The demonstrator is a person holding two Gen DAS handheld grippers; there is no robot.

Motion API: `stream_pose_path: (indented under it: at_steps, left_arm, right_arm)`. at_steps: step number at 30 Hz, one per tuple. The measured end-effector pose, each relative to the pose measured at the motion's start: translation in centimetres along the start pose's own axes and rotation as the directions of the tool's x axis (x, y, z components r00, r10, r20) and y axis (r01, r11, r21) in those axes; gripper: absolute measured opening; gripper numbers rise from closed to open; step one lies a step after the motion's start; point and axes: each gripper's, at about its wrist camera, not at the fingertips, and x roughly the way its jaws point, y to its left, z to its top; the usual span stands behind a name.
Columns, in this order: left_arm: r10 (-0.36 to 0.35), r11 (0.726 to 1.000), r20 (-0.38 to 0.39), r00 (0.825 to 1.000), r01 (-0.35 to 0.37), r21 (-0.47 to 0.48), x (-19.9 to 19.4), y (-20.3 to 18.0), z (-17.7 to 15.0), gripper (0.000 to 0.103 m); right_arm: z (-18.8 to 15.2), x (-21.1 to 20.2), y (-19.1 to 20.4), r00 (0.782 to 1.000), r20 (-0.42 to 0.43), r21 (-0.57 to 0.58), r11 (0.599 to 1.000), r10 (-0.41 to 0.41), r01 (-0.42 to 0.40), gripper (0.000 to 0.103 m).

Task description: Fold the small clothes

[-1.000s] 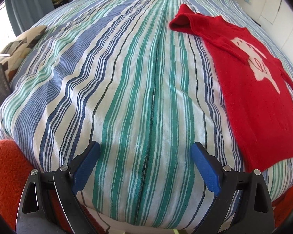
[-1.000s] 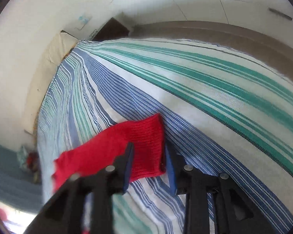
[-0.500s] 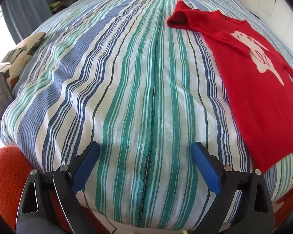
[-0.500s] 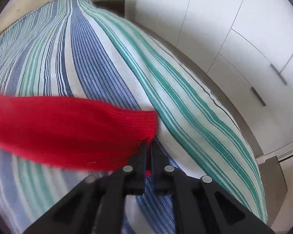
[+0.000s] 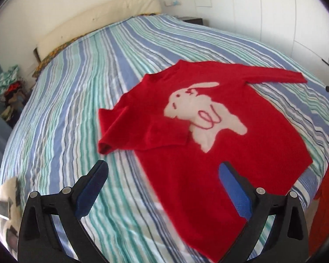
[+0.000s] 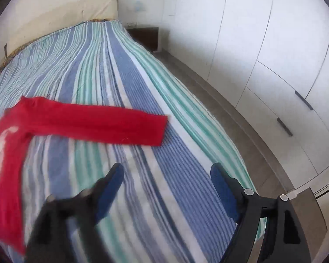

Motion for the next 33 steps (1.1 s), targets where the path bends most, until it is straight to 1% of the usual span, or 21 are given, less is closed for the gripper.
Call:
stream_pose_path:
  at_steps: [4,5,6,8,9,11,12,13,14,15,17,18,19,20,21,23,24,27,28,29,33]
  left_arm:
    - [-0.009,1.000,-0.111,0.994,0.012,0.022,7.8,-2.1,3.1,0.097]
    - [-0.002,1.000,-0.144,0.990,0.006,0.025,9.6,-2.3,3.3,0.093]
    - [0.001,1.000,-0.179,0.984,0.004,0.028,11.4,-2.5,3.4,0.083]
    - [0.008,1.000,-0.245,0.970,-0.002,0.025,14.2,-2.6,3.0,0.080]
    - [0.018,1.000,-0.272,0.962,-0.015,0.015,15.4,-2.4,2.8,0.075]
    - [-0.006,0.999,-0.298,0.955,-0.004,-0.034,16.7,-1.6,2.3,0.064]
    - [-0.022,0.998,-0.291,0.956,0.003,-0.065,16.8,-1.2,2.2,0.052]
    - [-0.030,0.996,-0.287,0.957,0.005,-0.087,16.7,-0.8,2.2,0.026]
    - [-0.041,0.995,-0.295,0.955,0.011,-0.101,16.5,-0.5,2.3,0.015]
    - [-0.046,0.993,-0.293,0.955,0.013,-0.113,16.1,-0.1,2.6,0.010]
    - [-0.088,0.980,-0.244,0.966,0.040,-0.195,14.3,2.1,3.3,0.009]
    - [-0.107,0.962,-0.203,0.973,0.050,-0.269,13.0,4.1,3.6,0.009]
    - [-0.128,0.930,-0.158,0.979,0.063,-0.361,11.6,6.9,3.7,0.009]
    - [-0.139,0.884,-0.113,0.984,0.072,-0.461,10.2,10.0,3.4,0.009]
    - [-0.138,0.826,-0.071,0.988,0.075,-0.558,8.8,13.4,2.8,0.009]
    - [-0.094,0.696,-0.026,0.995,0.047,-0.716,6.6,20.2,0.6,0.008]
    - [-0.058,0.641,-0.030,0.998,0.014,-0.768,5.9,23.4,-0.7,0.008]
    - [0.055,0.516,-0.121,0.991,-0.132,-0.846,4.6,30.3,-5.9,0.008]
    - [0.071,0.488,-0.154,0.985,-0.169,-0.857,4.5,31.7,-7.5,0.008]
    - [0.084,0.471,-0.188,0.979,-0.205,-0.858,4.5,32.6,-9.1,0.008]
    - [0.112,0.469,-0.283,0.952,-0.302,-0.830,5.7,33.7,-13.1,0.007]
  right_arm:
    - [-6.2,-5.9,5.6,0.995,-0.003,-0.106,0.989,0.102,-0.102,0.081]
    - [-7.4,-6.4,7.6,0.992,-0.001,-0.134,0.983,0.128,-0.127,0.081]
    - [-8.7,-7.2,9.1,0.990,-0.004,-0.177,0.975,0.138,-0.137,0.081]
    - [-10.2,-8.4,12.1,0.998,0.047,-0.312,0.949,0.052,-0.034,0.081]
    - [-10.9,-9.1,12.9,0.995,0.097,-0.353,0.935,0.015,0.020,0.081]
    - [-11.4,-9.5,13.8,0.990,0.143,-0.390,0.919,-0.009,0.065,0.082]
    - [-11.5,-9.2,14.0,0.990,0.141,-0.403,0.912,-0.021,0.077,0.082]
    - [-11.5,-9.0,14.0,0.991,0.133,-0.408,0.910,-0.026,0.078,0.082]
    - [-11.3,-8.8,13.9,0.992,0.125,-0.406,0.911,-0.023,0.073,0.082]
    - [-10.8,-8.3,13.8,0.993,0.118,-0.402,0.914,-0.015,0.061,0.082]
    - [-10.4,-8.1,13.4,0.995,0.103,-0.390,0.920,0.007,0.034,0.082]
    - [-10.4,-8.0,13.1,0.995,0.095,-0.382,0.924,0.015,0.023,0.082]
    - [-9.9,-7.6,13.2,0.996,0.088,-0.374,0.928,0.022,0.013,0.082]
    - [-9.8,-7.5,13.0,0.996,0.085,-0.364,0.931,0.028,0.005,0.082]
    - [-9.7,-7.5,13.0,0.996,0.087,-0.357,0.934,0.034,-0.001,0.082]
    - [-9.9,-7.8,12.7,0.994,0.100,-0.349,0.937,0.040,-0.003,0.082]
    - [-9.9,-7.8,12.7,0.994,0.105,-0.348,0.937,0.040,-0.001,0.082]
    - [-9.9,-7.7,12.7,0.994,0.102,-0.349,0.937,0.037,0.001,0.082]
    - [-9.8,-7.6,12.7,0.995,0.097,-0.350,0.937,0.039,-0.002,0.082]
    - [-9.7,-7.5,12.8,0.995,0.092,-0.351,0.936,0.040,-0.005,0.082]
    - [-9.5,-7.0,13.3,0.997,0.071,-0.359,0.933,0.044,-0.015,0.082]
